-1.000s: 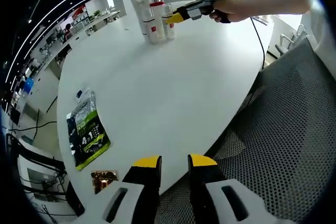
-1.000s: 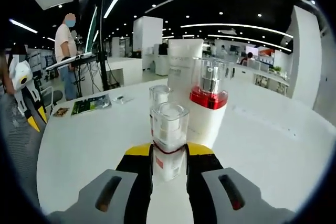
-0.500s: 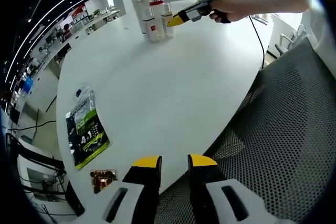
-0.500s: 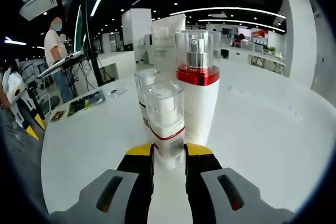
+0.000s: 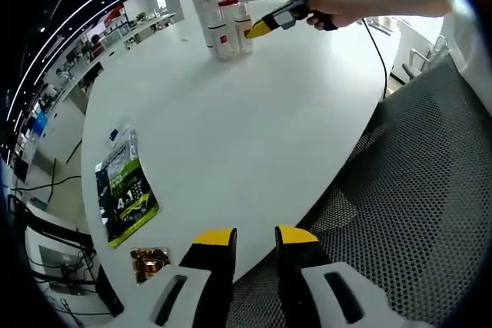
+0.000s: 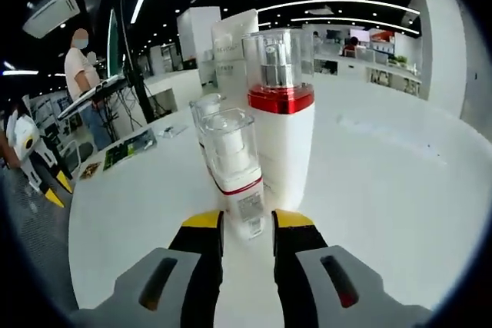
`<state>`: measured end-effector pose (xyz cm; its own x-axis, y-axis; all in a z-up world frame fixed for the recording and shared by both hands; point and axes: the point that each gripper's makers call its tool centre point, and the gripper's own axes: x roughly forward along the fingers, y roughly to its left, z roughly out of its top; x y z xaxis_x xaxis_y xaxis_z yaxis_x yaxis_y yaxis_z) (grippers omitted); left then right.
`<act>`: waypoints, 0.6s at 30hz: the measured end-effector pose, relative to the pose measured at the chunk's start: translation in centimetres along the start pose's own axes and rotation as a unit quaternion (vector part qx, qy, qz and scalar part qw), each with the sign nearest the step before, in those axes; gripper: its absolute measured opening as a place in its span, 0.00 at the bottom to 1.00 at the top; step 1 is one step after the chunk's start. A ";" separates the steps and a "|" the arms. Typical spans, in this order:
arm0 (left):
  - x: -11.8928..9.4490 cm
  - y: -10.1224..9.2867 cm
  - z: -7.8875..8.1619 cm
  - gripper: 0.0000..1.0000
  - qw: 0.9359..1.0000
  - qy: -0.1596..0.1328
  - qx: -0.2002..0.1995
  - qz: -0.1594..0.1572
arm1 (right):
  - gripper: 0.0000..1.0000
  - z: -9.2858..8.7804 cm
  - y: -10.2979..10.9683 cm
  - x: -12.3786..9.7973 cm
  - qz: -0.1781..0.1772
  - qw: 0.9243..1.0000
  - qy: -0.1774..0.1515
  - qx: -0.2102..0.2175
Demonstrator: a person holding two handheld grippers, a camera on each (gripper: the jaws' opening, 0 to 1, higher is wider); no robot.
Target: Arrange the skincare products in the storage area until every visible bottle or jar stands upright without overlapping.
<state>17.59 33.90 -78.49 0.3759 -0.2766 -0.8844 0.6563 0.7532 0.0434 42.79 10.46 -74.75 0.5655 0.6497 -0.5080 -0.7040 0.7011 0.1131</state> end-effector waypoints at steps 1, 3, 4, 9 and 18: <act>0.0 0.0 0.0 0.21 1.000 0.000 -0.001 0.000 | 0.23 0.1 -0.1 -0.3 -0.002 1.000 -0.002 0.000; 0.0 0.0 0.0 0.21 1.000 0.000 -0.001 0.000 | 0.22 0.4 -0.3 -0.6 -0.006 1.000 -0.009 0.003; 0.0 0.0 0.0 0.21 1.000 0.001 -0.001 0.000 | 0.21 0.4 -0.4 -0.7 -0.007 1.000 -0.010 0.005; 0.0 0.0 0.0 0.21 1.000 0.001 -0.001 0.000 | 0.16 0.5 -0.7 -0.5 -0.009 1.000 -0.013 0.020; -0.1 0.0 0.0 0.21 1.000 0.001 -0.001 0.001 | 0.15 0.6 -0.5 -0.2 -0.017 0.999 -0.012 0.038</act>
<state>17.55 33.91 -78.40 0.3756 -0.2744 -0.8852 0.6542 0.7550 0.0436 43.26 10.10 -74.21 0.5996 0.6314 -0.4917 -0.6500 0.7426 0.1610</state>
